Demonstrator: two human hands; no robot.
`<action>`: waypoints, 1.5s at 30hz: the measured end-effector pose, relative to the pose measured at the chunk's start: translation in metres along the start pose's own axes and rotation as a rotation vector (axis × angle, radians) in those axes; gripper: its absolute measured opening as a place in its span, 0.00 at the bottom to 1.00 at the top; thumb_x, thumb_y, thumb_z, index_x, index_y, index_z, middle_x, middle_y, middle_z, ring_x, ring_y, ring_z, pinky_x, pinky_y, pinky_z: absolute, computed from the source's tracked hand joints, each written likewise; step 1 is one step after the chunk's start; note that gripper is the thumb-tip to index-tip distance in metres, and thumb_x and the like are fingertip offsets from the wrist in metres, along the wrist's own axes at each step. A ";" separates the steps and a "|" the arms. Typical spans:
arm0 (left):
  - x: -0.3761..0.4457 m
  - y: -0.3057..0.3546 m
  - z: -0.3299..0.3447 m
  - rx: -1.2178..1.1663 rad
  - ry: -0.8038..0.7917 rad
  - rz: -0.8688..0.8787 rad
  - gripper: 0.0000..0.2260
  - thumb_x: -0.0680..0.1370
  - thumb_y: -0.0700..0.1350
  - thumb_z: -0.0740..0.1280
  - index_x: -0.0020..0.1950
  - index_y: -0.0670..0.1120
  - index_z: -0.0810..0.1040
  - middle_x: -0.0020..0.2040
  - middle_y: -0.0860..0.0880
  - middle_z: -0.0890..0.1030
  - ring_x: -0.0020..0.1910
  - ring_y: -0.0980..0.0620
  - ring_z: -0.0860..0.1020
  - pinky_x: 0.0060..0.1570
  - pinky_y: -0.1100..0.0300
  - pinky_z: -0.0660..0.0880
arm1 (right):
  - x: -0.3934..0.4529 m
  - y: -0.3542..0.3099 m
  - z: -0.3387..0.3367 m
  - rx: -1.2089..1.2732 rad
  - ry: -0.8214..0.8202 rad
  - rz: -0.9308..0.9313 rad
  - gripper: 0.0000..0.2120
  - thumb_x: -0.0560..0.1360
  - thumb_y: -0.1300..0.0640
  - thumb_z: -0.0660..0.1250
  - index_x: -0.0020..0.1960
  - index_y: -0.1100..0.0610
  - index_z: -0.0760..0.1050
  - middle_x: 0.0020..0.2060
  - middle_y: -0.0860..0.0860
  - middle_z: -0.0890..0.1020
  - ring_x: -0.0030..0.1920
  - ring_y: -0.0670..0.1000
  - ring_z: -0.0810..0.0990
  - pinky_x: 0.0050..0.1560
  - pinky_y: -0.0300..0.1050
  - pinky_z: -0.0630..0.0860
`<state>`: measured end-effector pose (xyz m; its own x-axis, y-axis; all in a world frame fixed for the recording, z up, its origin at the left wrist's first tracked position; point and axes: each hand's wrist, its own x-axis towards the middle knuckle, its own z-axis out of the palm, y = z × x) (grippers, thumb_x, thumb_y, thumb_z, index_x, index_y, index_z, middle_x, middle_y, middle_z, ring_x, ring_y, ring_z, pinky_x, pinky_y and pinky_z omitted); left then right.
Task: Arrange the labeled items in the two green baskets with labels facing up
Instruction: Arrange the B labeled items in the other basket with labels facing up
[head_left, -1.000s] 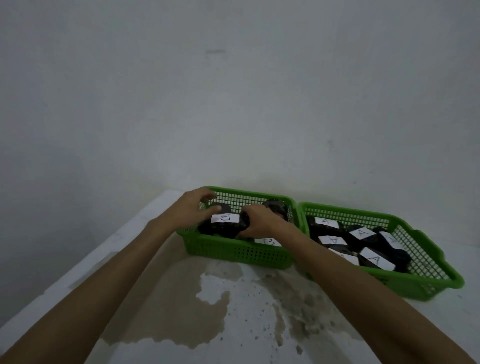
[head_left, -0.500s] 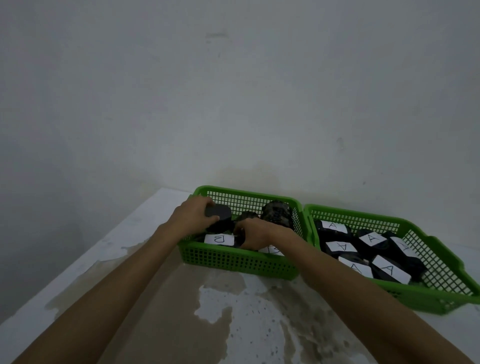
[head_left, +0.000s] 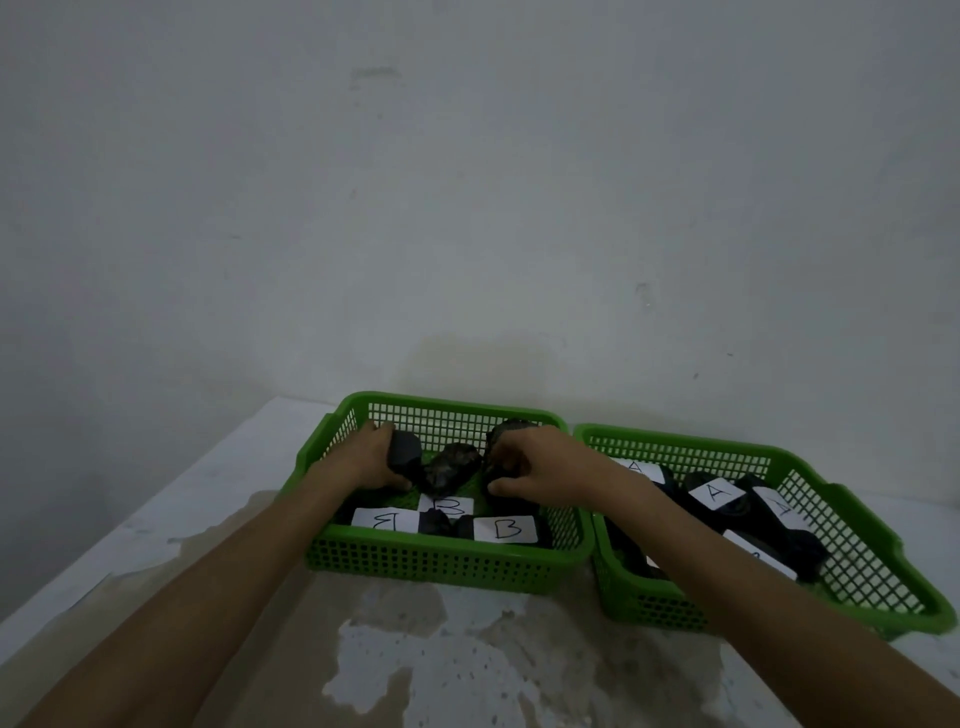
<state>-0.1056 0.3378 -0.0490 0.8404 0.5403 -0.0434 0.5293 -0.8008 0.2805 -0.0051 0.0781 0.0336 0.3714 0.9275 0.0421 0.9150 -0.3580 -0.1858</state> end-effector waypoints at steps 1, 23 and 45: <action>0.001 0.000 -0.001 -0.011 0.010 -0.002 0.43 0.64 0.60 0.79 0.71 0.45 0.66 0.67 0.42 0.71 0.64 0.41 0.74 0.60 0.49 0.75 | -0.003 0.003 0.000 -0.010 0.010 0.001 0.22 0.76 0.42 0.70 0.63 0.56 0.76 0.54 0.52 0.82 0.48 0.50 0.79 0.49 0.47 0.79; -0.136 0.086 -0.128 -0.581 -0.136 0.434 0.17 0.71 0.53 0.74 0.59 0.54 0.81 0.53 0.52 0.84 0.53 0.54 0.82 0.57 0.55 0.77 | -0.058 -0.039 -0.030 -0.097 0.484 -0.181 0.39 0.75 0.47 0.72 0.79 0.52 0.56 0.73 0.50 0.67 0.68 0.53 0.70 0.56 0.52 0.78; -0.155 0.101 -0.073 -0.134 0.585 0.610 0.51 0.64 0.64 0.77 0.79 0.49 0.55 0.72 0.48 0.70 0.66 0.49 0.72 0.60 0.52 0.76 | -0.074 -0.025 -0.068 0.976 0.111 0.142 0.23 0.76 0.51 0.72 0.68 0.56 0.71 0.53 0.58 0.85 0.49 0.56 0.86 0.56 0.55 0.82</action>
<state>-0.1904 0.1922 0.0556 0.7584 0.1007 0.6439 -0.0454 -0.9774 0.2064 -0.0446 0.0106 0.1017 0.5262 0.8495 0.0391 0.3488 -0.1737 -0.9209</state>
